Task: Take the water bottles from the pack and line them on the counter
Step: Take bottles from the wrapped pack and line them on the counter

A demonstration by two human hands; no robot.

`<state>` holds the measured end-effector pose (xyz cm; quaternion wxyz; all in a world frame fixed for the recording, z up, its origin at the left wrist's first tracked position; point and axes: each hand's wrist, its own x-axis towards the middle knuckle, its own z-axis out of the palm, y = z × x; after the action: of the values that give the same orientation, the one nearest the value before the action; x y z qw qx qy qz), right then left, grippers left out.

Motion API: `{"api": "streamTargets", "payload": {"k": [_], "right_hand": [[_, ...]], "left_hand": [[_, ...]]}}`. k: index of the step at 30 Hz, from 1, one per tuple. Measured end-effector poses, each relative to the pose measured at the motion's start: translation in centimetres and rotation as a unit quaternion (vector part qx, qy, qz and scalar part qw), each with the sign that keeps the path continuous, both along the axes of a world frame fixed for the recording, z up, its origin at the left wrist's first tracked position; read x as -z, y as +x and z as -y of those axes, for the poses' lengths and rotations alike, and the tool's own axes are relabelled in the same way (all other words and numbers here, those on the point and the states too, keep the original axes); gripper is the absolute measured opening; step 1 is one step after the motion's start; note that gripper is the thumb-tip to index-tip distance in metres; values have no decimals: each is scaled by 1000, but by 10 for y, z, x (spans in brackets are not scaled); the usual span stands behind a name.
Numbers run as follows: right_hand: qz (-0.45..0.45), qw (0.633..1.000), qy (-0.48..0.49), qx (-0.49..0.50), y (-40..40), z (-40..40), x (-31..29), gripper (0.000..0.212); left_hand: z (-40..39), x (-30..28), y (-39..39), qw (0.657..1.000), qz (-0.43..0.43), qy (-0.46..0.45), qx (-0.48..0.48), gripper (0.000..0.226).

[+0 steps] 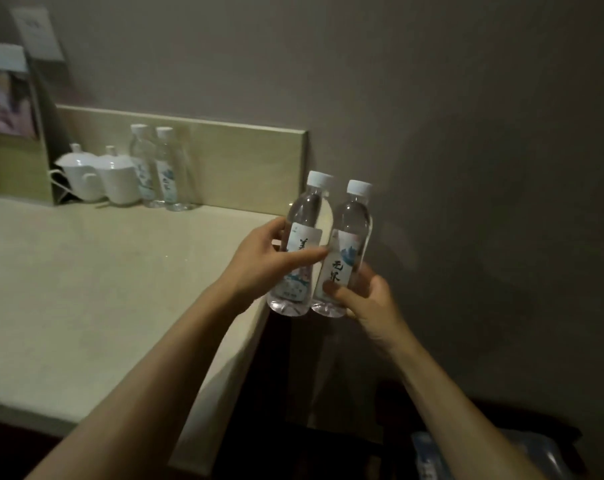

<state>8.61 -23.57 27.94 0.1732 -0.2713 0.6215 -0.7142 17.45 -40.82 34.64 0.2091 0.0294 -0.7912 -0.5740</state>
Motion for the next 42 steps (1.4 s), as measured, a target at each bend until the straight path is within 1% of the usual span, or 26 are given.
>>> {"api": "streamTargets", "payload": {"k": [4,10,12,15,20,22,25,27,29,34,38,40,42], "right_hand": [[-12,1000,6,4,10,42,-5,48],[-30,999,24,-1,2,89,-12,57],[-38,999,32,1,-2,103,-14,59],[-52,998,39,-3,-6,121,-16,59],[-63,995,70,-25,-13,153,-22,61],[-76,993,84,-24,-15,166,-22,62],[-88,991,96,-39,-20,184,-24,64],[-86,991,99,-39,-25,195,-24,62],[-89,990,104,-26,-28,207,-23,62],[-79,989,127,18,-25,241,-26,62],[-103,979,164,67,-20,266,-32,63],[-116,965,212,103,-16,276,-35,66],[-150,932,291,153,-10,281,-36,71]], "left_hand": [[44,2,10,1000,-4,-18,-17,34],[84,14,6,997,-27,-13,-78,35],[95,14,4,996,-22,-8,-89,38],[110,12,-1,993,-22,-3,-118,50],[139,11,-1,989,-14,14,-150,42],[149,10,-3,986,-14,10,-168,47],[167,10,-9,985,-9,7,-171,52],[181,12,-12,986,-7,3,-164,44],[194,13,-16,989,-10,-3,-150,39],[231,12,-28,992,-12,-12,-122,38],[258,16,-38,993,-23,-24,-117,35],[266,18,-40,992,-38,-42,-112,36],[269,19,-41,990,-49,-64,-116,43]]}}
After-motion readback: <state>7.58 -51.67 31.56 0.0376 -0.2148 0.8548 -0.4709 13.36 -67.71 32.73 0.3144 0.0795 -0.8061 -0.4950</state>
